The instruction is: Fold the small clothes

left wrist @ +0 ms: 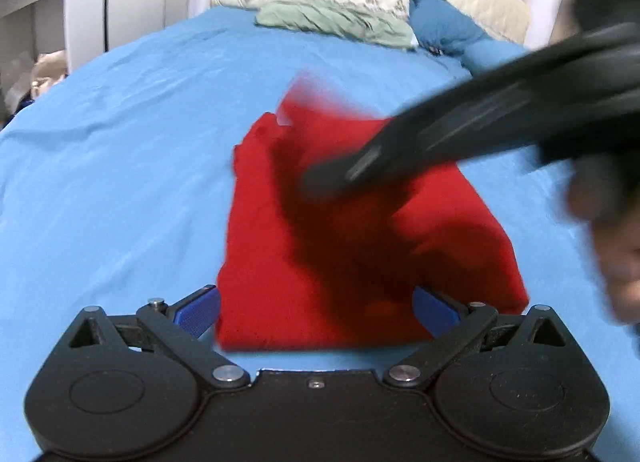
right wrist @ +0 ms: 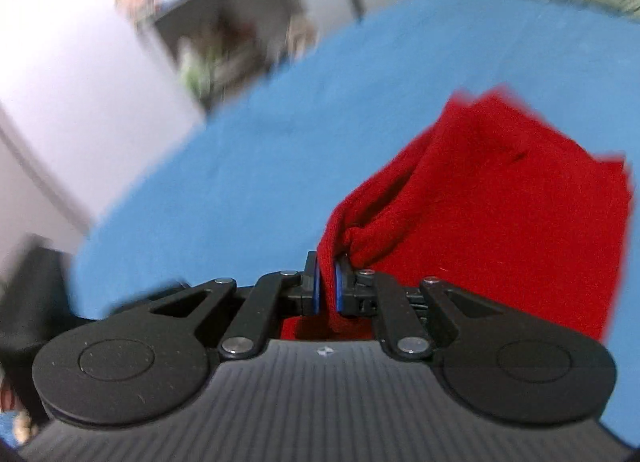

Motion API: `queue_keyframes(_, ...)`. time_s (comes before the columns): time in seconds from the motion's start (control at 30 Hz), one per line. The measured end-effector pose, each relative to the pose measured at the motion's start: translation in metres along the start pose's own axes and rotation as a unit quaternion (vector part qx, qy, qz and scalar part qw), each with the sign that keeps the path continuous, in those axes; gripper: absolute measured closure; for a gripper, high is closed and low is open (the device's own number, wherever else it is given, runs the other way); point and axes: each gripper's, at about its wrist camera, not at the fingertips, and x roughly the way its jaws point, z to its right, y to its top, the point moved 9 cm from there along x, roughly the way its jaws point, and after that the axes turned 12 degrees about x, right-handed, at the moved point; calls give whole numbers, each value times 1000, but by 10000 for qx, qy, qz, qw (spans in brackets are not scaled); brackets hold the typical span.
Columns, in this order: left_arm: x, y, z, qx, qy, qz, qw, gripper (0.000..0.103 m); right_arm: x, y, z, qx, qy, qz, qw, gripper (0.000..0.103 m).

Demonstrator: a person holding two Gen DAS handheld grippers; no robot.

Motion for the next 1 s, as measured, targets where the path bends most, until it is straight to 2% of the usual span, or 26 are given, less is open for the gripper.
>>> queue_keyframes(0.07, 0, -5, 5, 203, 0, -94, 9997, 0, 27, -17, -5, -92, -83, -349, 9993, 79)
queue_keyframes(0.13, -3, -3, 7, 356, 93, -10, 9993, 0, 34, -20, -5, -95, -43, -424, 9990, 72)
queue_keyframes(0.17, -7, -3, 6, 342, 121, 96, 9993, 0, 32, -18, -6, -59, 70, -430, 9990, 63)
queue_keyframes(0.2, -10, 0, 5, 280, 117, 197, 9993, 0, 28, -15, -6, -24, 181, -444, 9988, 46)
queue_keyframes(0.23, -13, 3, 4, 190, 77, 311, 9993, 0, 21, -14, -6, 5, 237, -405, 9989, 38)
queue_keyframes(0.27, -16, 6, 2, 102, 30, 424, 9990, 0, 8, -10, -6, -10, 239, -224, 9995, 32)
queue_keyframes(0.33, -22, 11, -2, -76, -54, 643, 9979, 2, -21, -3, -2, -48, 197, 204, 9996, 30)
queue_keyframes(0.47, -24, 12, -12, -365, -101, 730, 9966, 15, -81, -5, 39, 174, -516, 1178, 9915, 18)
queue_keyframes(0.53, -22, 10, -15, -533, -156, 678, 9962, 21, -99, -25, 57, 200, -900, 1378, 9862, 18)
queue_keyframes(0.63, -19, 8, -17, -769, -212, 606, 9950, 40, -109, -64, 80, 441, -1143, 1417, 9823, 18)
queue_keyframes(0.73, -15, 8, -19, -962, -227, 579, 9934, 44, -111, -105, 98, 765, -1250, 1431, 9788, 18)
queue_keyframes(0.8, -11, 8, -21, -1054, -254, 554, 9926, 57, -107, -123, 108, 834, -1425, 1415, 9761, 18)
queue_keyframes(0.87, -6, 7, -21, -1159, -278, 508, 9916, 86, -95, -134, 113, 847, -1532, 1415, 9743, 18)
queue_keyframes(0.9, -4, 7, -22, -1187, -275, 480, 9914, 92, -95, -140, 116, 843, -1572, 1431, 9735, 18)
queue_keyframes(1.0, -5, 8, -24, -1222, -213, 552, 9907, 95, -82, -141, 116, 920, -1673, 1587, 9687, 19)
